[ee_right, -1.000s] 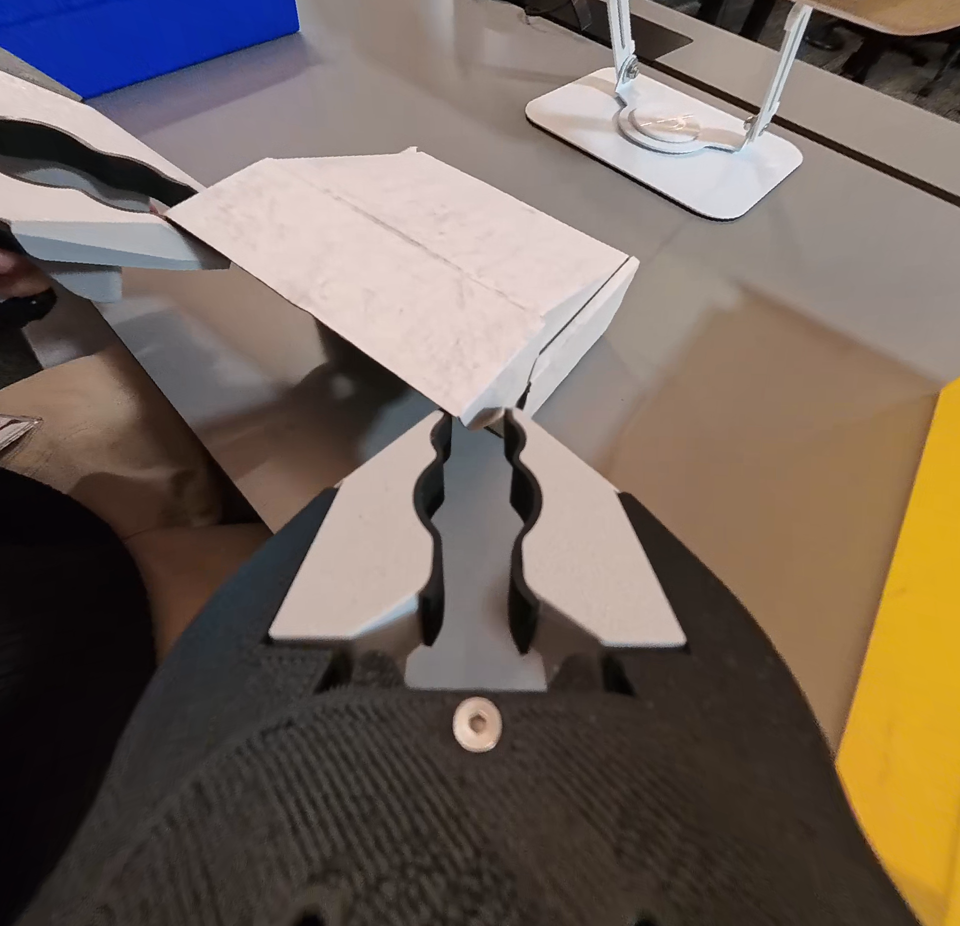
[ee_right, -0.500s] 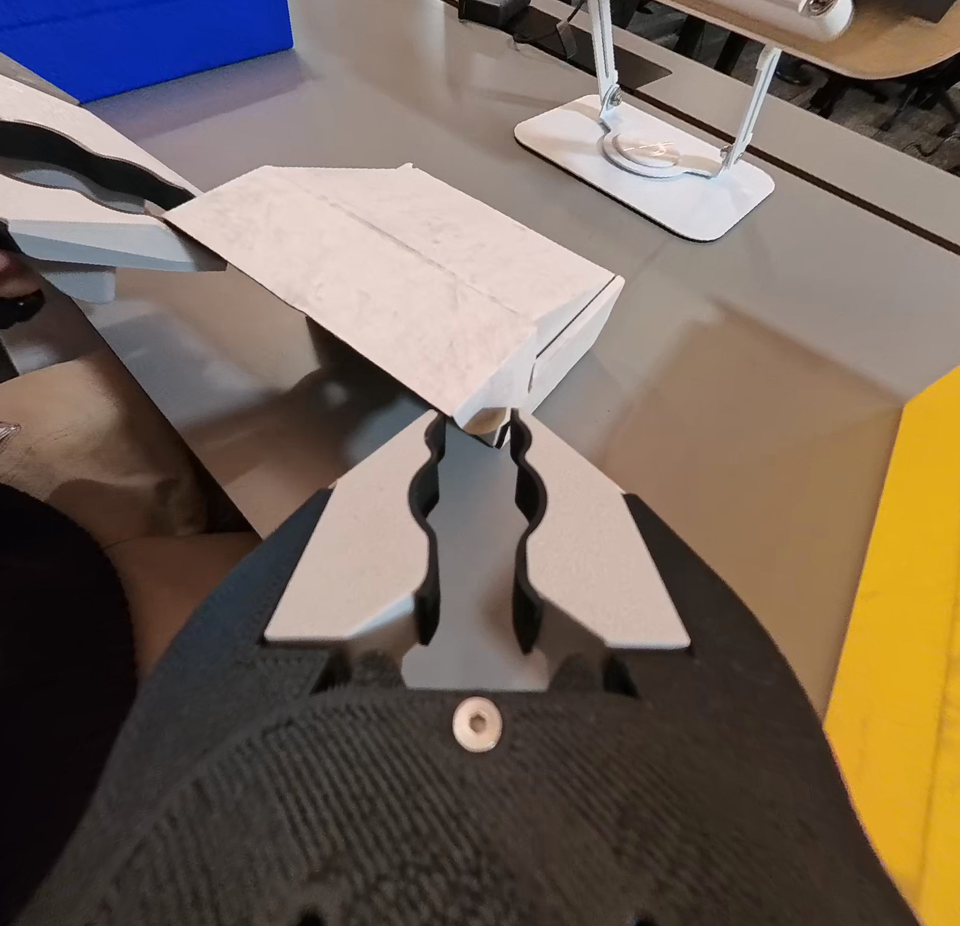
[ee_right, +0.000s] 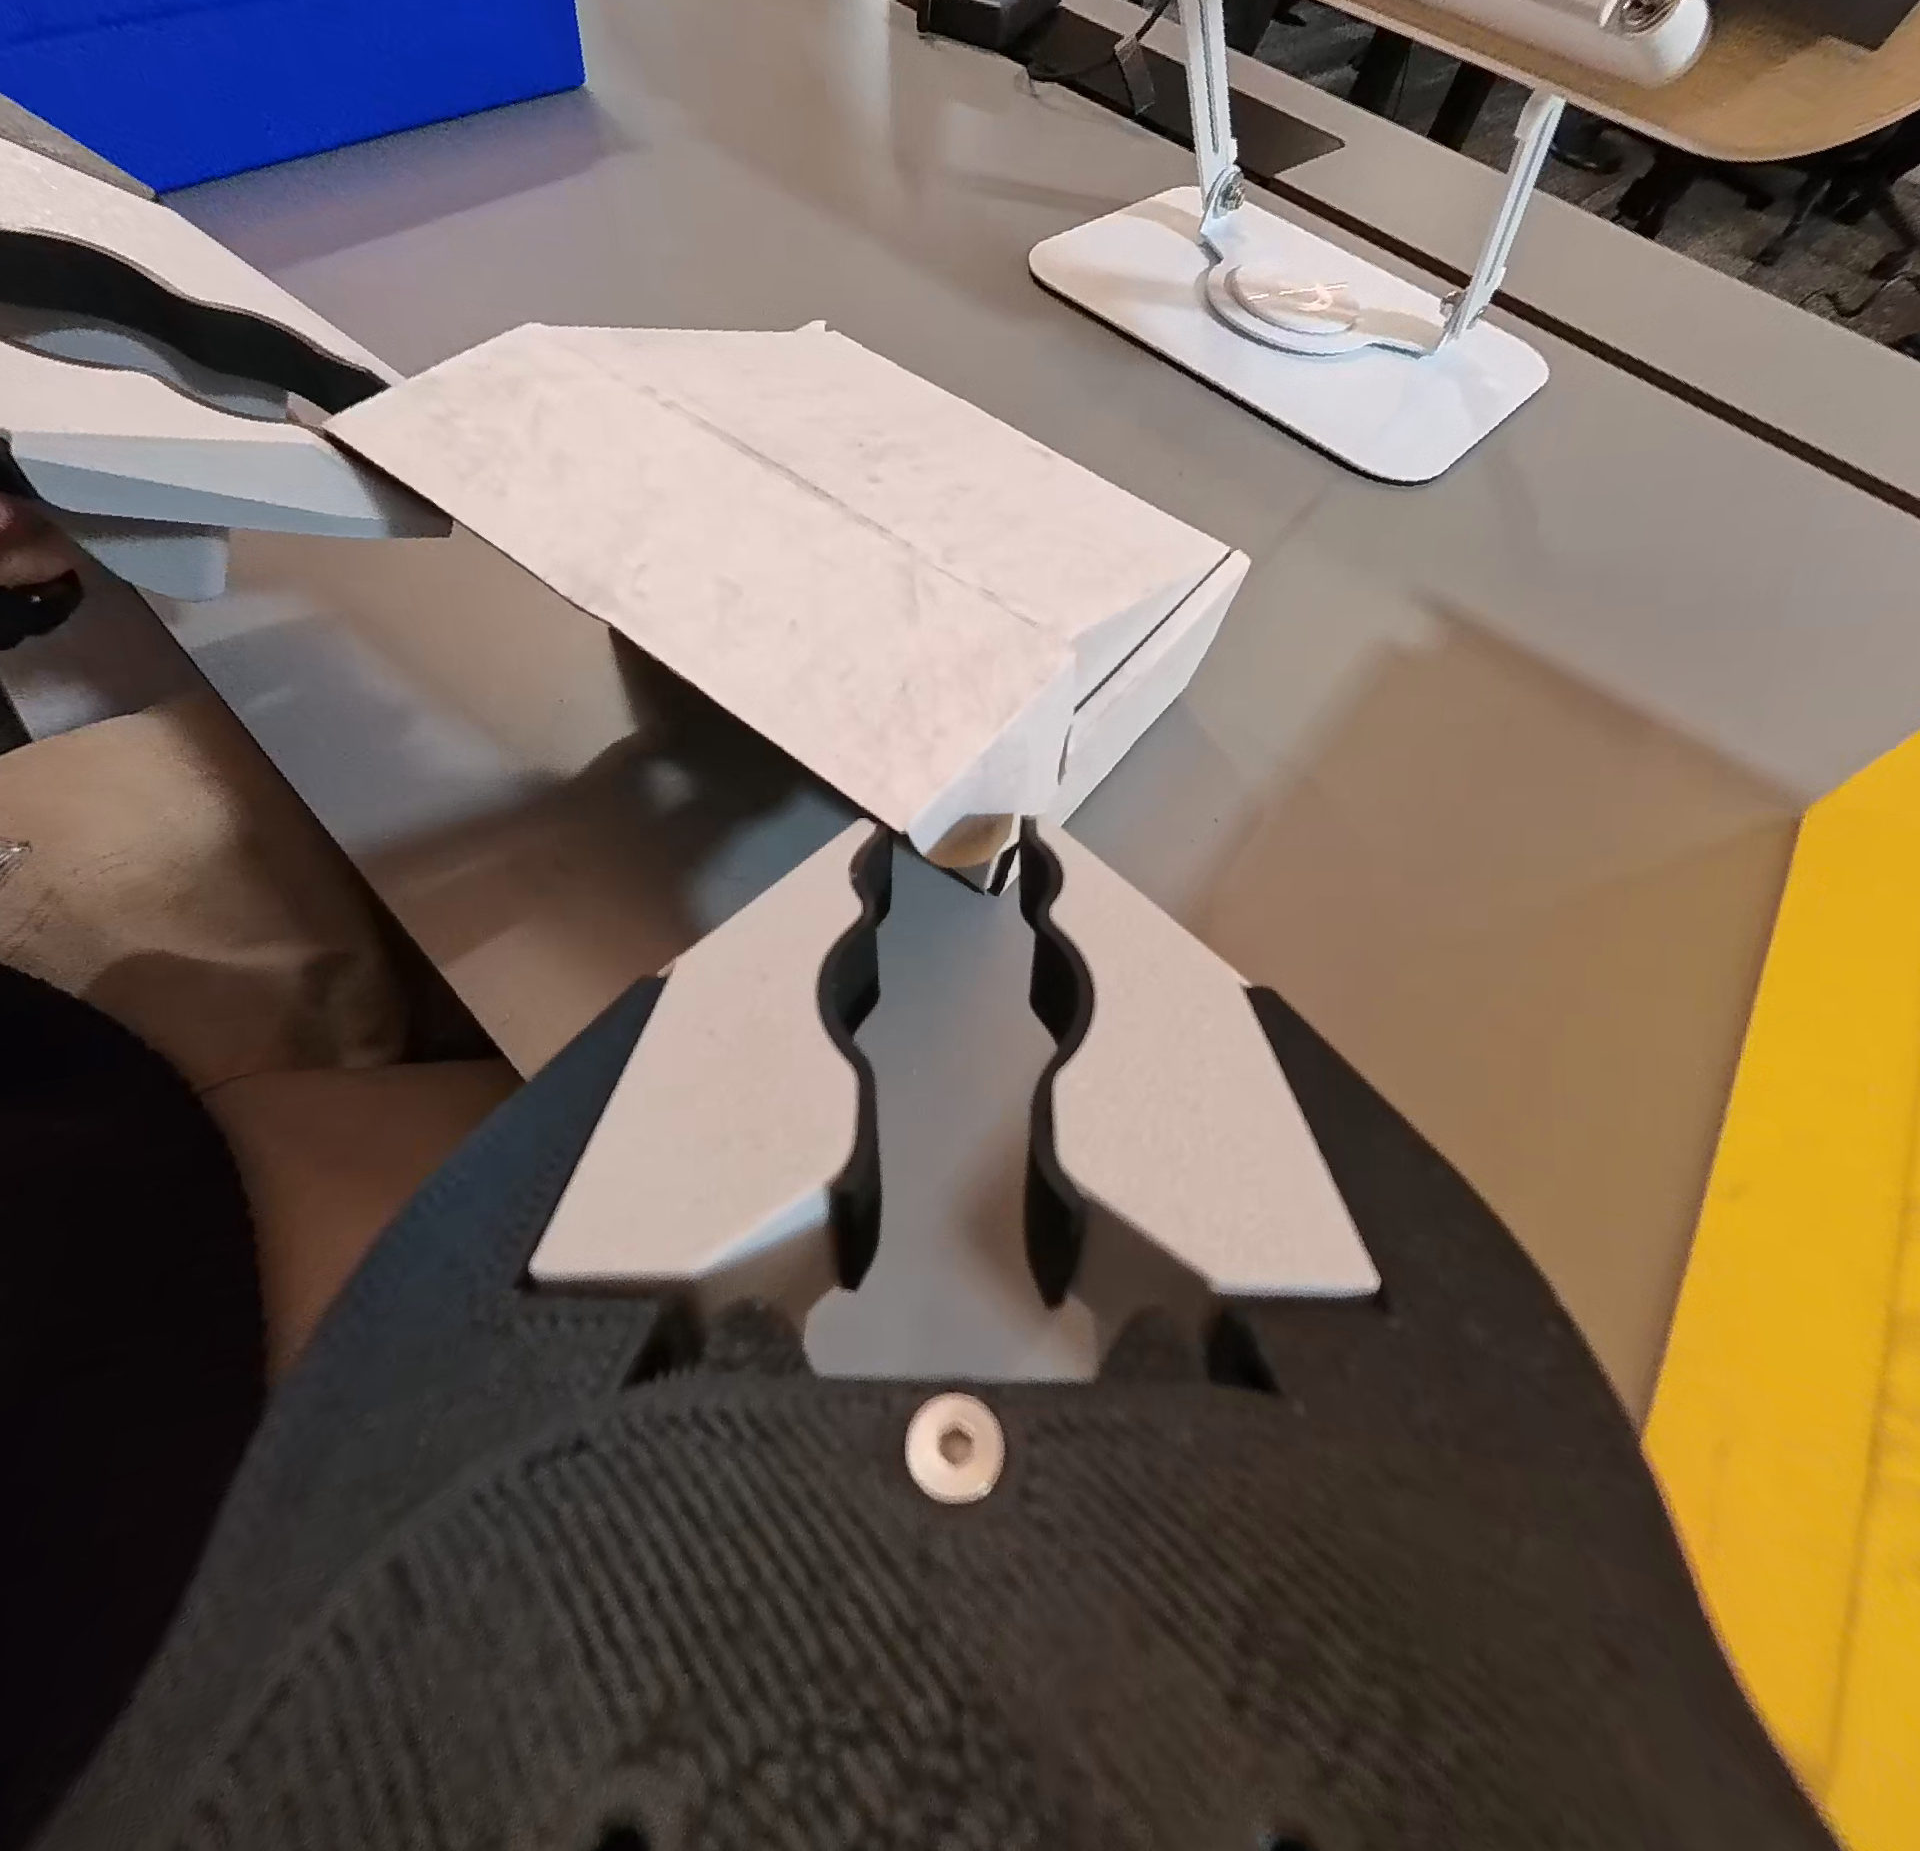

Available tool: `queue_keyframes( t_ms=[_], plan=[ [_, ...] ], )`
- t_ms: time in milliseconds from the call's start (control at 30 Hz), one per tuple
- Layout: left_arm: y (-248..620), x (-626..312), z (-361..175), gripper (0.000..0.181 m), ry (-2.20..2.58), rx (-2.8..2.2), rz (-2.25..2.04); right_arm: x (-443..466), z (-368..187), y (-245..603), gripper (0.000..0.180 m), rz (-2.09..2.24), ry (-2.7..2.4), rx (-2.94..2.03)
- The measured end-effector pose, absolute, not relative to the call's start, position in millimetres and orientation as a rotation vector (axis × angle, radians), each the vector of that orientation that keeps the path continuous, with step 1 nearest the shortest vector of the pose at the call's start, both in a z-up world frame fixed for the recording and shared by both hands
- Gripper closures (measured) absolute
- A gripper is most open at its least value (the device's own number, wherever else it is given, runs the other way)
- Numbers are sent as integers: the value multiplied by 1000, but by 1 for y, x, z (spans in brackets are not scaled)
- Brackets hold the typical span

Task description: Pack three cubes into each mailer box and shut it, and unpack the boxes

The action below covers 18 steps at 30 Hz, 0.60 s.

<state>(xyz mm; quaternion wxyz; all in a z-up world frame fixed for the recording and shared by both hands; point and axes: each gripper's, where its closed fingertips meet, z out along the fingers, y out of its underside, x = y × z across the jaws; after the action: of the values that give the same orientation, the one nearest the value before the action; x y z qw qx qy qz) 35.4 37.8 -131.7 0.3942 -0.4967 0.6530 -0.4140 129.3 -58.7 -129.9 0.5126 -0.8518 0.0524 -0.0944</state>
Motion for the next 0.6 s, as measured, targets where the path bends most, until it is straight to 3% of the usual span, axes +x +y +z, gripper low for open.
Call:
queue_keyframes(
  t_ms=[600],
  plan=[
    [38,36,-132,163,1655,-1266,-1058,129,-130,-59,157,-234,122,-2050]
  ],
)
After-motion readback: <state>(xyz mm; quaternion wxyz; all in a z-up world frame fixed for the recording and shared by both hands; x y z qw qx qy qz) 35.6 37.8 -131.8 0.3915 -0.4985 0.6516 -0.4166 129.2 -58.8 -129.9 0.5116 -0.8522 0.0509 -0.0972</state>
